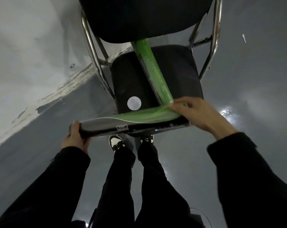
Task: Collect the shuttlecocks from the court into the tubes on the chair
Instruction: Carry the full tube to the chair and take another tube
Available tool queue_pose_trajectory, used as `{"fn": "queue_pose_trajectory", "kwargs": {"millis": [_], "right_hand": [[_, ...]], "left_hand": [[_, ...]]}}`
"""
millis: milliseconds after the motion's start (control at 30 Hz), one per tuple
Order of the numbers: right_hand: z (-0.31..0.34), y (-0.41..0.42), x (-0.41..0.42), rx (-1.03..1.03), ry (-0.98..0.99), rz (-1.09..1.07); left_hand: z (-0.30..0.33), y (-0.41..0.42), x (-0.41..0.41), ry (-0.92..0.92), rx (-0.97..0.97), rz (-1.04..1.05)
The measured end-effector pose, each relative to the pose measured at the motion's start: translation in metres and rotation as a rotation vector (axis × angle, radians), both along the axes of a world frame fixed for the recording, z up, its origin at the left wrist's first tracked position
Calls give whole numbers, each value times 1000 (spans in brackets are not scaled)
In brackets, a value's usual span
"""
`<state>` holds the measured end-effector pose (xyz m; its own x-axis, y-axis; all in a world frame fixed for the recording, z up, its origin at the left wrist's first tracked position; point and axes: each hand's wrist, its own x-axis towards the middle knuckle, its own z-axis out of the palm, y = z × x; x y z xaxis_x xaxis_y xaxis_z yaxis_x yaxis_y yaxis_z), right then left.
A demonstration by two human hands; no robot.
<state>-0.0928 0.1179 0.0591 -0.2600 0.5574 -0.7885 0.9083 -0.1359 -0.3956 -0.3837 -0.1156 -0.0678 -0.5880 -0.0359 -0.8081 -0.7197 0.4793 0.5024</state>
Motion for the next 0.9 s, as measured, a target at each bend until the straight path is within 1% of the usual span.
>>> {"fn": "queue_pose_trajectory", "kwargs": {"millis": [100,133,167,200,267,333,467,533,600,667,733,900], "right_hand": [[-3,-8,31,-206,-53,215],[-9,-14,41,-256,-40,241],[-16,-20,51,-282,-9,224],[-22,-27,60,-294,39,155],[-34,-40,76,-314,154,-78],[-43,-58,94,-315,230,-295],[-60,-99,120,-155,291,-608],[-68,-104,124,-49,305,-717],[-84,-98,121,42,265,-792],[-104,-84,112,101,209,-818],[-126,-69,104,147,199,-817],[-163,-33,78,215,117,-701]], "left_hand": [[7,37,1,67,-19,-87],[13,51,5,80,20,-87],[12,60,7,78,98,-74],[13,68,10,59,185,-64],[16,81,17,-12,309,-95],[18,91,31,-91,323,-185],[14,96,62,-232,260,-309],[9,96,74,-299,219,-338],[3,93,87,-327,177,-342],[2,90,98,-338,138,-360],[0,85,109,-357,114,-378],[3,71,120,-342,42,-426]]}}
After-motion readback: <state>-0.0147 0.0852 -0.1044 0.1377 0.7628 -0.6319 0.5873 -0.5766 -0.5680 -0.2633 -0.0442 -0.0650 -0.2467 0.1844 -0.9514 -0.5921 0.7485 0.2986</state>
